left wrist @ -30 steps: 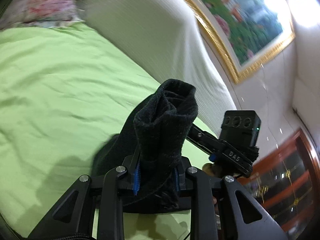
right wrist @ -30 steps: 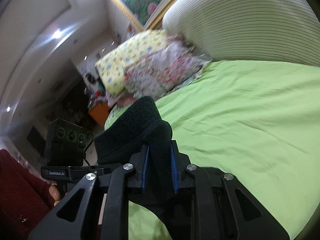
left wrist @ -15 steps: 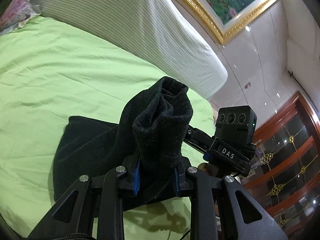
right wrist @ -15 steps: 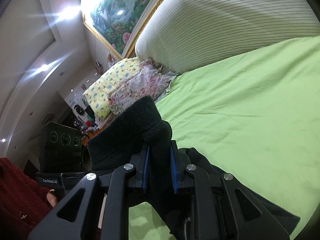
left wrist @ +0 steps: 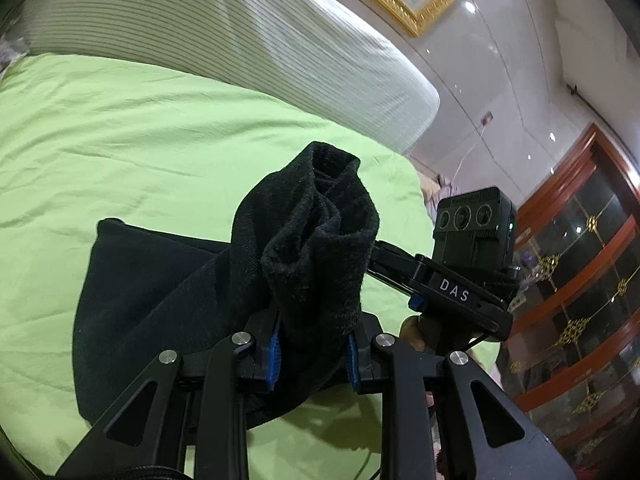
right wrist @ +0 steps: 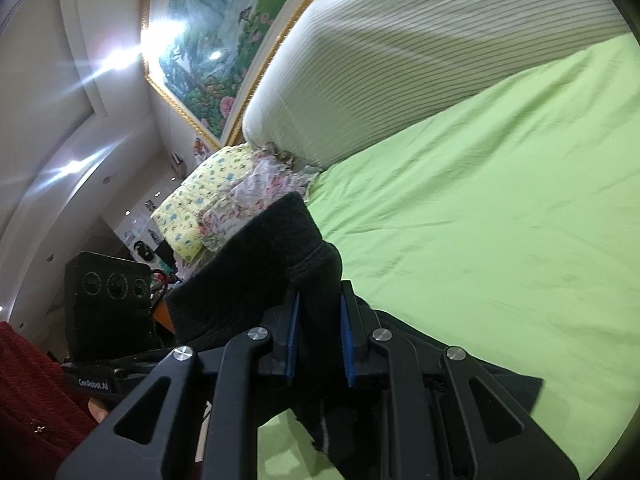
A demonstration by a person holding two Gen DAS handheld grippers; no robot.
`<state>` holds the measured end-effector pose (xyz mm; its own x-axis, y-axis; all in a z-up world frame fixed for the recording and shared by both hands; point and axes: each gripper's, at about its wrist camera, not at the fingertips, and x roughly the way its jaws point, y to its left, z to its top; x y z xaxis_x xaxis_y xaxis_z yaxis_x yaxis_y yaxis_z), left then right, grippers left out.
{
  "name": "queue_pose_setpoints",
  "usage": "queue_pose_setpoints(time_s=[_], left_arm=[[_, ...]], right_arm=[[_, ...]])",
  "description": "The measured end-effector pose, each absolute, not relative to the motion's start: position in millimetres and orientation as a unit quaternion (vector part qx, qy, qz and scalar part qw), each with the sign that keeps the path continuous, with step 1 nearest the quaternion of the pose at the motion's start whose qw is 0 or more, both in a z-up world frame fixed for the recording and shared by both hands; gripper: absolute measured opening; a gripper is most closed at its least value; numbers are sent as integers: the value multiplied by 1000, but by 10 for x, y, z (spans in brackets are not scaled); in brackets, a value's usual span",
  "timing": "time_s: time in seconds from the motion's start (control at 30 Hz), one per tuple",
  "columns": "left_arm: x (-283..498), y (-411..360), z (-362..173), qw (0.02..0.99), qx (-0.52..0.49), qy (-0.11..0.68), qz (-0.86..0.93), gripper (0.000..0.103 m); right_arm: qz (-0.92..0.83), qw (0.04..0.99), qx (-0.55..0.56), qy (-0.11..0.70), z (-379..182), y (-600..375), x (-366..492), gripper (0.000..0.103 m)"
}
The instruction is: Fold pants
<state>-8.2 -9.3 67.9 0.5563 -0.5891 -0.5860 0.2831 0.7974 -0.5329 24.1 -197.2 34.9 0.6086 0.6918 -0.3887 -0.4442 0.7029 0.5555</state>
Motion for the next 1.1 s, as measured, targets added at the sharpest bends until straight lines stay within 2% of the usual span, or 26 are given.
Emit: queue_pose_setpoints(time_s=[0.3, 0.33, 0.53, 0.63, 0.7, 0.77, 0.83, 1.1], left_arm=[[-16, -398, 524, 863, -146, 412, -253, 24], [-12, -429, 501, 863, -142, 414, -253, 24], [-1, -623, 382, 861, -115, 424, -257, 27], [-18, -673, 344, 860, -104, 425, -262, 36], [-43, -675, 327, 856, -105, 428, -272, 53], [-46, -660, 308, 848, -112, 433, -285, 63], [-74, -655, 316, 845, -115, 434, -290, 64], [-102, -558, 398, 845, -122, 432, -291, 71]], right_arm=[[293, 873, 225, 317, 171, -2185, 172, 20], [288, 874, 225, 320, 152, -2199, 159, 23], [233, 891, 183, 344, 136, -2216, 26, 23], [211, 899, 174, 343, 161, -2249, -56, 23], [183, 906, 164, 344, 192, -2269, -117, 23], [147, 914, 149, 347, 207, -2288, -176, 31], [119, 918, 142, 350, 213, -2299, -229, 46], [57, 927, 138, 345, 278, -2277, -427, 65]])
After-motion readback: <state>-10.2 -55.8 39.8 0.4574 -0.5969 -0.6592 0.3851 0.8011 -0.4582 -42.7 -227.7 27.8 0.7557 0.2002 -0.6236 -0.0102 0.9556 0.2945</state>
